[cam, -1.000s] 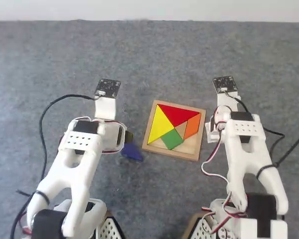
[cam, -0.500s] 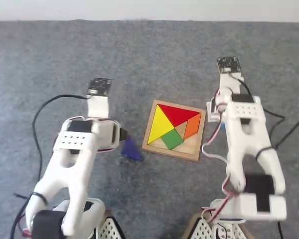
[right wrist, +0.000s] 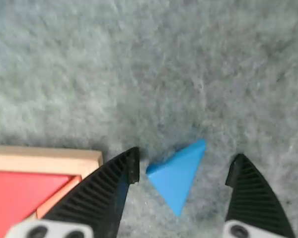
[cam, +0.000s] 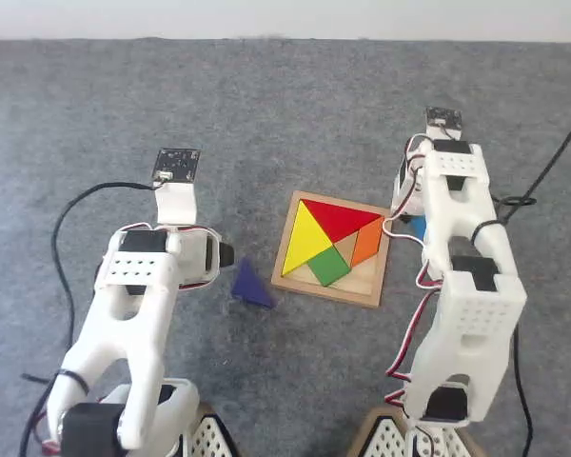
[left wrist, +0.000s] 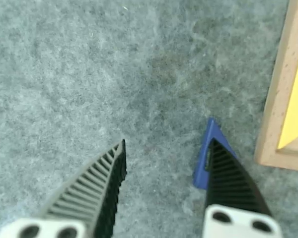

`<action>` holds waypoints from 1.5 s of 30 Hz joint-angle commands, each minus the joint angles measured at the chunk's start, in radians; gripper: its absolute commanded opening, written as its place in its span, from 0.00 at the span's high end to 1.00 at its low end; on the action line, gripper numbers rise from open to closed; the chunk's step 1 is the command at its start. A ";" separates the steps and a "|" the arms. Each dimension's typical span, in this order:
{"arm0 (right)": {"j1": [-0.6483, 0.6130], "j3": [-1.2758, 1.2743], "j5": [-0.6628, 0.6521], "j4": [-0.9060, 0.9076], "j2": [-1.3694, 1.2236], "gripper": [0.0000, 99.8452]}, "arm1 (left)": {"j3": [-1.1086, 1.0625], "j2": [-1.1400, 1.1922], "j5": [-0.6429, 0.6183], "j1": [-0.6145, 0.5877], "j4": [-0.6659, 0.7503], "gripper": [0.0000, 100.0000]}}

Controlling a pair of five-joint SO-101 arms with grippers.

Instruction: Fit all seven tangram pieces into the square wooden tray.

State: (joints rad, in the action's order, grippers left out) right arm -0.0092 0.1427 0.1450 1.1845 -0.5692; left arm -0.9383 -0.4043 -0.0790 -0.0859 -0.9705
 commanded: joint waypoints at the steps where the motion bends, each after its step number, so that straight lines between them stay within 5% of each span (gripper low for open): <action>1: 0.021 0.087 0.020 0.022 -0.016 0.70 | 0.031 -0.034 -0.011 -0.005 0.020 0.75; 8: 0.024 0.110 0.015 0.079 -0.056 0.71 | 0.031 -0.031 -0.011 -0.006 0.020 0.75; 15: 0.021 0.110 0.014 0.096 -0.054 0.84 | 0.031 -0.031 -0.011 -0.006 0.020 0.75; 28: -0.016 0.110 0.103 0.174 -0.038 0.84 | 0.031 -0.031 -0.011 -0.005 0.020 0.75; 34: -0.061 0.106 0.141 0.219 0.019 0.75 | 0.031 -0.031 -0.011 -0.005 0.020 0.75; 45: -0.021 0.152 0.107 0.205 -0.073 0.81 | 0.031 -0.032 -0.011 -0.005 0.020 0.75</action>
State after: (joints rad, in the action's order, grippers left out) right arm -0.0506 0.2455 0.2693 1.3947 -0.6398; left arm -0.9383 -0.4043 -0.0821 -0.0859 -0.9705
